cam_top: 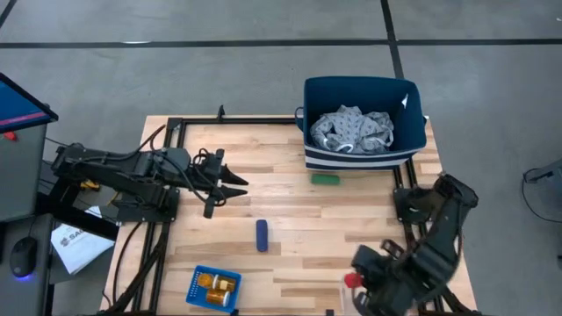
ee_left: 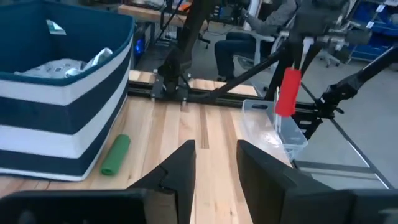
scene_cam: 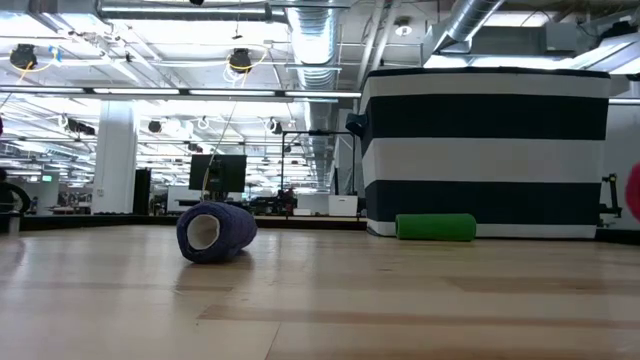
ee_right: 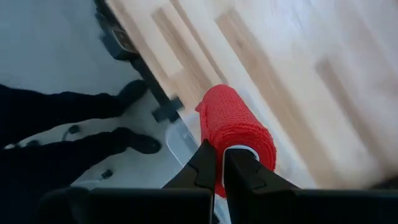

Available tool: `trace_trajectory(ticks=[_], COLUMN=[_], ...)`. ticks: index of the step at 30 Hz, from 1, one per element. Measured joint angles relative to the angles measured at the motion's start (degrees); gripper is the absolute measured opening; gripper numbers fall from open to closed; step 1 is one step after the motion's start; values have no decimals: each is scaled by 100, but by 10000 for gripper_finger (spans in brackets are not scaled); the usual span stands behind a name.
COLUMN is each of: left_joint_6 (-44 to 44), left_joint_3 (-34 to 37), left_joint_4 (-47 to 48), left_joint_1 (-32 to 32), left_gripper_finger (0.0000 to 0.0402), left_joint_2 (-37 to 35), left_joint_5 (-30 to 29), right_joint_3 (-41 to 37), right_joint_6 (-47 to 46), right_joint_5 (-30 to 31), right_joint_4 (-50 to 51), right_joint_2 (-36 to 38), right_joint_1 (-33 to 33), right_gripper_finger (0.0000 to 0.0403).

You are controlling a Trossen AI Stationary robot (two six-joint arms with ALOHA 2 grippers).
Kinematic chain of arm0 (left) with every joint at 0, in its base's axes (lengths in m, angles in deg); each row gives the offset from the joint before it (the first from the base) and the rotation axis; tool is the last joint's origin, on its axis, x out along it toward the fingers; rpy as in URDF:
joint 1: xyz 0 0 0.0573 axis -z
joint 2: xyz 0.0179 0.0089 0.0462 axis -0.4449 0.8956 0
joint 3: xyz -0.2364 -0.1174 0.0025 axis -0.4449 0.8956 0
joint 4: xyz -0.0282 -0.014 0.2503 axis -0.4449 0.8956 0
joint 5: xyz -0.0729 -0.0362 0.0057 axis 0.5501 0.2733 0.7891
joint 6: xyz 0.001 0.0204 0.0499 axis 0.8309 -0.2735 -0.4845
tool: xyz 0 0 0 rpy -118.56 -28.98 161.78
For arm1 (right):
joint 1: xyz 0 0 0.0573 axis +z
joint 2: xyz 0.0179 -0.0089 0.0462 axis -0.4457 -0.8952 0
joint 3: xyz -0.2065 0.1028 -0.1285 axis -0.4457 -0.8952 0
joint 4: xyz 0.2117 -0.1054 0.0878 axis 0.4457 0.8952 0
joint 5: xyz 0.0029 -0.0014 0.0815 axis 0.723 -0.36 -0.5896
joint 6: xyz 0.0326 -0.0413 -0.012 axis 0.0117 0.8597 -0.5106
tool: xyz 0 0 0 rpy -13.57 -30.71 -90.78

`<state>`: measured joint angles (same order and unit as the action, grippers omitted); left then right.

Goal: Pick & place medical supplies in basket/bin
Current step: Put the red bandage into the transparent bin

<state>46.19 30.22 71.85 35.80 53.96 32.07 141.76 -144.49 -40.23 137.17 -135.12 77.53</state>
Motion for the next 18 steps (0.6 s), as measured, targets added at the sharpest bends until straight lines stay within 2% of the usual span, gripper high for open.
trace_trajectory(ticks=[7, 11, 18], left_joint_6=[43, 60, 107], left_joint_3=[2, -2, 9], left_joint_4=[-442, -682, -724], left_joint_1=[17, 17, 4], left_gripper_finger=[108, 108, 108], left_joint_2=[335, 506, 677], left_joint_5=[-32, -41, -131], right_joint_3=[-977, -1353, -1670], right_joint_6=[-1843, -2834, -3497], right_joint_5=[-493, -556, -618], right_joint_4=[-162, -368, -478], right_joint_2=[-13, -24, -20], right_joint_1=[867, 1353, 1762], right_gripper_finger=[6, 7, 9])
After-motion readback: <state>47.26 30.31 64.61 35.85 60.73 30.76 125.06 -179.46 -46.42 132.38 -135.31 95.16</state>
